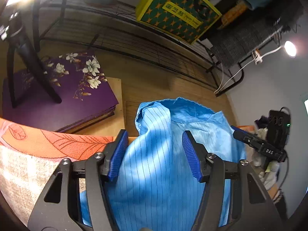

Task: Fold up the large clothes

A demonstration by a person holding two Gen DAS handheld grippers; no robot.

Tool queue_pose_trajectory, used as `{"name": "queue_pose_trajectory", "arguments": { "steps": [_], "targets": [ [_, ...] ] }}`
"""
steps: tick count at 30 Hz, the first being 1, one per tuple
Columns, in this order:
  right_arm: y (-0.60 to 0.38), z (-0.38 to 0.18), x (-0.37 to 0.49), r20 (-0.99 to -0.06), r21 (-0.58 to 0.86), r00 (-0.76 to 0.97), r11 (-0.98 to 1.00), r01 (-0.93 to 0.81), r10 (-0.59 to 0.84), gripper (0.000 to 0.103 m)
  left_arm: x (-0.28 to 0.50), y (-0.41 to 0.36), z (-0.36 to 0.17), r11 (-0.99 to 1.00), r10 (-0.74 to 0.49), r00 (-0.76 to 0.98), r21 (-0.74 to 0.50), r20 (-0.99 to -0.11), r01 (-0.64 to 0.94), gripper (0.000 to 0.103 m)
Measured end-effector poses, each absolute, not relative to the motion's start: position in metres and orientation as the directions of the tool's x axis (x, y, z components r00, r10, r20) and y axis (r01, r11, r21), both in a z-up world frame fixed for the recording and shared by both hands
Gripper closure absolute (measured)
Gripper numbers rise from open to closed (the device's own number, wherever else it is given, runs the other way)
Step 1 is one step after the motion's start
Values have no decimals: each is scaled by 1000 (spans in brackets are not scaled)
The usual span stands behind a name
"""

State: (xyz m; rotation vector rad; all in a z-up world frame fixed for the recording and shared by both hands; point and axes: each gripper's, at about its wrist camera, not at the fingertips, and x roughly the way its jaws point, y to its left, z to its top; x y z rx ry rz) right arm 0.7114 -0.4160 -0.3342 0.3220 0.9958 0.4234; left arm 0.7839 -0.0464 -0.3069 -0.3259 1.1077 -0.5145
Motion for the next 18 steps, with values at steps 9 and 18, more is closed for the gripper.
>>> {"name": "queue_pose_trajectory", "arguments": {
  "steps": [9, 18],
  "targets": [
    [-386, -320, 696, -763, 299, 505, 913, -279, 404, 103, 764, -52, -284, 873, -487, 450, -396, -748, 285, 102],
    [-379, -266, 662, -693, 261, 624, 932, -251, 362, 103, 714, -39, -226, 855, -519, 542, -397, -661, 334, 103]
  ]
}}
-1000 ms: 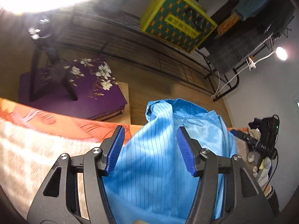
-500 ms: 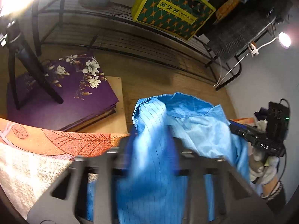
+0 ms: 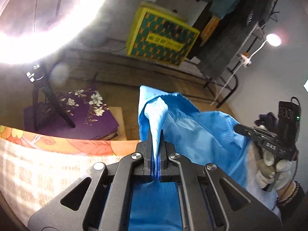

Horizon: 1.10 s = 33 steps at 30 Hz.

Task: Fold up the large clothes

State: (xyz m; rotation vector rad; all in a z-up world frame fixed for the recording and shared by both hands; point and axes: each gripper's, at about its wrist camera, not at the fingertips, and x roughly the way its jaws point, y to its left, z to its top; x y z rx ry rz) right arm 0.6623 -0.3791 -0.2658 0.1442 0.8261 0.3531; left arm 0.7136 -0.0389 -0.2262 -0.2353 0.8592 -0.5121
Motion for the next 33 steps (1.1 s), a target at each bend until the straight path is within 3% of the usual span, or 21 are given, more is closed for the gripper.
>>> {"name": "queue_pose_trajectory", "arguments": {
  "steps": [8, 15, 27, 33],
  "targets": [
    [-368, -212, 598, -621, 229, 706, 940, -252, 341, 103, 635, -39, -169, 850, -526, 600, -349, -602, 395, 103],
    [-362, -178, 501, -566, 221, 743, 934, -280, 356, 103, 528, -48, -140, 857, -493, 629, -212, -601, 469, 103],
    [-347, -196, 348, -597, 191, 718, 933, -306, 358, 103, 372, -44, -173, 833, -429, 598, -40, -676, 552, 103],
    [-360, -213, 288, -649, 214, 667, 929, -302, 366, 84, 306, -39, -203, 788, -397, 534, 22, -746, 616, 103]
  ]
}}
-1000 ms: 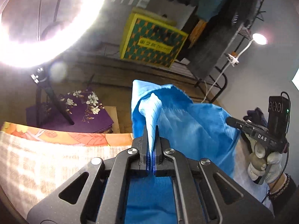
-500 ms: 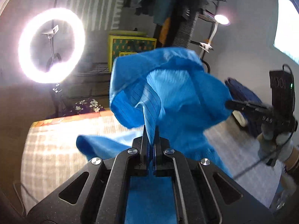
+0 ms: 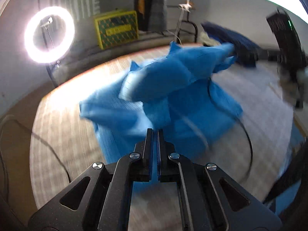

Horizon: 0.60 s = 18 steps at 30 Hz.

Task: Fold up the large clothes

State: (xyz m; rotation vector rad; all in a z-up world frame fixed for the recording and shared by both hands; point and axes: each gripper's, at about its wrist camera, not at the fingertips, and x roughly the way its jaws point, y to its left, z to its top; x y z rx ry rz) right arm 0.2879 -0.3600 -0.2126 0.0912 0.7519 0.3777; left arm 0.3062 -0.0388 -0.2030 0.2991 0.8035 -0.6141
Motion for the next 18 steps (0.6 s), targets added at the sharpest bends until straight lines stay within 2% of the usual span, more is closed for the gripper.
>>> {"name": "queue_pose_trajectory", "arguments": {
  "steps": [2, 4, 10, 15, 18],
  "targets": [
    [-368, -208, 268, -641, 227, 670, 926, -300, 374, 82, 289, -31, -208, 783, -377, 524, 38, -764, 620, 103],
    [-376, -199, 248, -620, 253, 679, 919, -302, 394, 70, 273, -20, -209, 794, -373, 511, 19, -774, 608, 103],
    [-386, -163, 194, -524, 377, 701, 869, -320, 485, 68, 262, 29, -173, 875, -394, 551, -117, -736, 469, 102],
    [-376, -119, 153, -443, 347, 746, 862, -369, 498, 66, 246, 74, -111, 891, -446, 623, -257, -643, 373, 101],
    [-375, -88, 131, -395, 310, 777, 867, -390, 491, 65, 220, 91, -59, 881, -473, 666, -284, -577, 380, 101]
  ]
}}
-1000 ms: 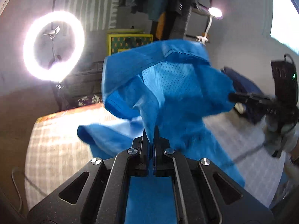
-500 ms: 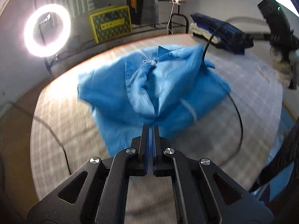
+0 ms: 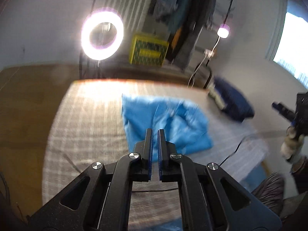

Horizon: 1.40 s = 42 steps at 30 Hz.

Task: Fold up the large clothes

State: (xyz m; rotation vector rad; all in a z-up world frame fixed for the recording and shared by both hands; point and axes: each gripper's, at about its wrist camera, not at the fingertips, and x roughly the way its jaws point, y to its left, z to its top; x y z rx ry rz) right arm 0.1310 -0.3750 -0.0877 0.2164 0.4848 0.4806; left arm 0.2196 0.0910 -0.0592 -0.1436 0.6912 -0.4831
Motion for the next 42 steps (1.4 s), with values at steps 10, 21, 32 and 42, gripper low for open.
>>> {"name": "queue_pose_trajectory", "arguments": {
  "steps": [10, 21, 32, 42],
  "targets": [
    [-386, 13, 60, -232, 192, 866, 894, -406, 443, 55, 135, 102, 104, 863, -505, 761, -260, -408, 434, 69],
    [-399, 13, 59, -271, 228, 866, 902, -367, 420, 49, 144, 88, 81, 835, -542, 713, -380, -446, 397, 60],
    [-349, -111, 149, -538, 346, 729, 900, -265, 422, 49, 276, 86, -113, 780, -560, 569, -614, -603, 117, 60],
    [-330, -245, 242, -654, 596, 538, 800, -66, 532, 43, 364, 88, -216, 746, -553, 507, -664, -661, -51, 54]
  ]
}}
